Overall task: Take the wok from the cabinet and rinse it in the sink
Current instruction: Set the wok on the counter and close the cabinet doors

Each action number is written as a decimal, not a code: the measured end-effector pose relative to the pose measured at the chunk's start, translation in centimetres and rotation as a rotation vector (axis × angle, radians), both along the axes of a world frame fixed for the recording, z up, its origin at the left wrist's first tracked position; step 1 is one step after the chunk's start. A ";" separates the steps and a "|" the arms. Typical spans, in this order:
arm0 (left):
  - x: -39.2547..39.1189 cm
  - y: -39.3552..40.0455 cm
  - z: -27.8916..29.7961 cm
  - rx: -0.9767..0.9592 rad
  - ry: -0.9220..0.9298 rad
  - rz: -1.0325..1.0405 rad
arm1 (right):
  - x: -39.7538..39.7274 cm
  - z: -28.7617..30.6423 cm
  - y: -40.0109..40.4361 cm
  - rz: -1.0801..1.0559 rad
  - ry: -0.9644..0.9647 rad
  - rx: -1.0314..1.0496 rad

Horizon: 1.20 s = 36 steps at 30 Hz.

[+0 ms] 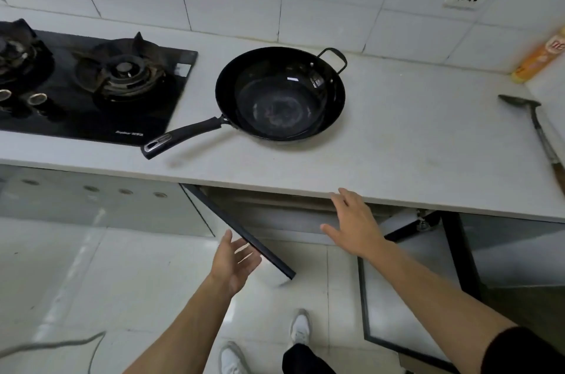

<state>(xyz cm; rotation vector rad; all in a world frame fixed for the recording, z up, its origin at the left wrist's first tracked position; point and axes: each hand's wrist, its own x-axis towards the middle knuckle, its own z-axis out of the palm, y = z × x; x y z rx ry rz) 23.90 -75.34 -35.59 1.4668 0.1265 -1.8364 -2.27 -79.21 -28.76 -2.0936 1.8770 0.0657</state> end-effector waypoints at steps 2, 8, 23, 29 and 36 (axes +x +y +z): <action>-1.3 -1.2 -0.1 0.008 0.039 0.046 | -0.9 -0.5 -0.9 -0.003 0.024 0.013; -4.0 -4.4 -0.8 0.029 0.111 0.147 | -3.2 -1.6 -3.6 -0.022 0.066 0.065; -7.2 -9.2 -1.4 -0.006 0.226 0.358 | -5.1 -3.1 -4.4 -0.025 -0.018 0.188; -8.0 -10.7 -1.0 -0.029 0.284 0.395 | -4.9 -3.1 -4.5 -0.004 0.043 0.168; -8.5 -11.9 -0.5 -0.068 0.327 0.440 | -5.1 -3.3 -4.4 -0.010 0.041 0.157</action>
